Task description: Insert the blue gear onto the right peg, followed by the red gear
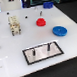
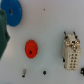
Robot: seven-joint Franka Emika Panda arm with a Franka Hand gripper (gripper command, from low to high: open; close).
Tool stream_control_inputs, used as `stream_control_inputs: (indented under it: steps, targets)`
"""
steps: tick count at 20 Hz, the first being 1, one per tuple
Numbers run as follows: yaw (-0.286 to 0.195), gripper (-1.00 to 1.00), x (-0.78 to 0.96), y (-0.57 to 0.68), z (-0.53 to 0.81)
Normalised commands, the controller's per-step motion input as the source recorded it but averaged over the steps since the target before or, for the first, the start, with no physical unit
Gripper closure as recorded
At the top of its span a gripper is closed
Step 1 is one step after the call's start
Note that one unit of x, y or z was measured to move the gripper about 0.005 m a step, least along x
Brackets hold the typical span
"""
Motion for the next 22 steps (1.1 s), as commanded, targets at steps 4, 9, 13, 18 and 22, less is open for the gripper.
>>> stream_control_inputs:
  steps: [4,9,13,18,22]
  targets:
    - [0.000,-1.00,-0.18,0.62,0.00]
    - [0.000,-1.00,-0.19,0.63,-0.01]
    - [0.000,-1.00,-0.11,0.59,-0.14]
    - [0.000,-1.00,-0.07,0.56,-0.25]
    - [0.000,-1.00,-0.06,0.47,-0.34]
